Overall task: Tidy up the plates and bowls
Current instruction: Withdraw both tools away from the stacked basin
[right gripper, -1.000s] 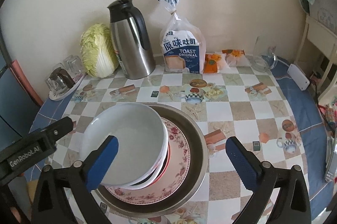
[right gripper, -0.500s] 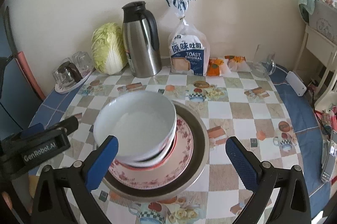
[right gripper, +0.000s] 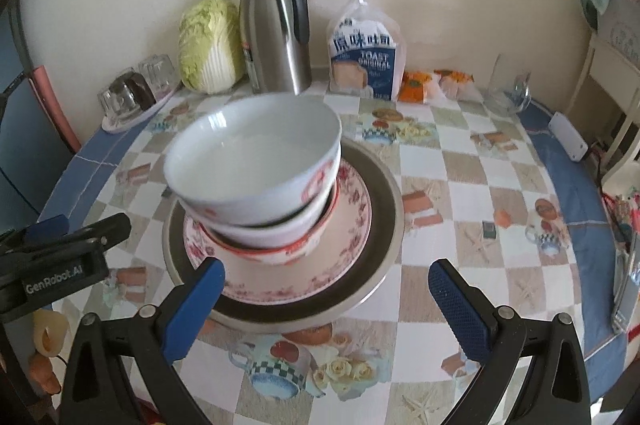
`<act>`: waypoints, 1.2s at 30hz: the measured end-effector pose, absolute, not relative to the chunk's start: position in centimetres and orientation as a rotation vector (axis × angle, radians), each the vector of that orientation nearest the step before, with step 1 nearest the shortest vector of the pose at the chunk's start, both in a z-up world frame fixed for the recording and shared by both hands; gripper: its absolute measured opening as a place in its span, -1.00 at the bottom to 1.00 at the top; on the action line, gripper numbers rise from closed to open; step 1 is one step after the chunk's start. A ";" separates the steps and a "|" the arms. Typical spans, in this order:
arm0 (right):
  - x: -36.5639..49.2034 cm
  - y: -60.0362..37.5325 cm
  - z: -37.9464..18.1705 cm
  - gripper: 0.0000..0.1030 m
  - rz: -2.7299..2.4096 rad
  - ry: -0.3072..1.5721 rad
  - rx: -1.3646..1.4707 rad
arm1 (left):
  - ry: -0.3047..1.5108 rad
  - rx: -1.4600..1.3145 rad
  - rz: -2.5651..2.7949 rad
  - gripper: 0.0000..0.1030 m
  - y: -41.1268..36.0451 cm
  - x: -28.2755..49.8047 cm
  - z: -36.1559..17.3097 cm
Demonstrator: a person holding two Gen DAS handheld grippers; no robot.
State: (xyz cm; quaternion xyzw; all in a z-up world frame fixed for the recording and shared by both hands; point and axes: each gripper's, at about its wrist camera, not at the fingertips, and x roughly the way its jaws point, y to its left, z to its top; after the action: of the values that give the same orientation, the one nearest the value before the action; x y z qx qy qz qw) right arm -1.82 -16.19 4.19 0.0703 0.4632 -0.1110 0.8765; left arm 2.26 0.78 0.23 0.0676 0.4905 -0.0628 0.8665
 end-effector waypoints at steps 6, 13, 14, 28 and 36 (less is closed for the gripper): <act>-2.2 -16.6 2.5 1.00 -0.244 1.026 0.150 | 1.014 0.270 -0.130 0.81 -0.1 1.5 -0.9; -2.5 -17.1 1.8 1.00 -0.263 1.044 0.151 | 1.013 0.319 -0.164 0.81 -0.8 1.1 -1.3; -2.4 -17.1 1.8 1.00 -0.264 1.045 0.150 | 1.012 0.319 -0.167 0.81 -0.9 1.0 -1.2; -2.2 -17.2 1.5 1.00 -0.271 1.053 0.143 | 1.008 0.326 -0.196 0.81 -1.4 1.1 -1.1; -2.2 -17.2 1.5 1.00 -0.271 1.052 0.143 | 1.006 0.323 -0.204 0.81 -1.6 1.0 -1.0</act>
State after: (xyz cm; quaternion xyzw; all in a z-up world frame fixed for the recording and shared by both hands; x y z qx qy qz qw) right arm -2.18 -17.23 1.49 0.0681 0.5001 -0.1287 0.8536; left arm 1.04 -1.56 -1.01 0.1536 0.4790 -0.0970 0.8588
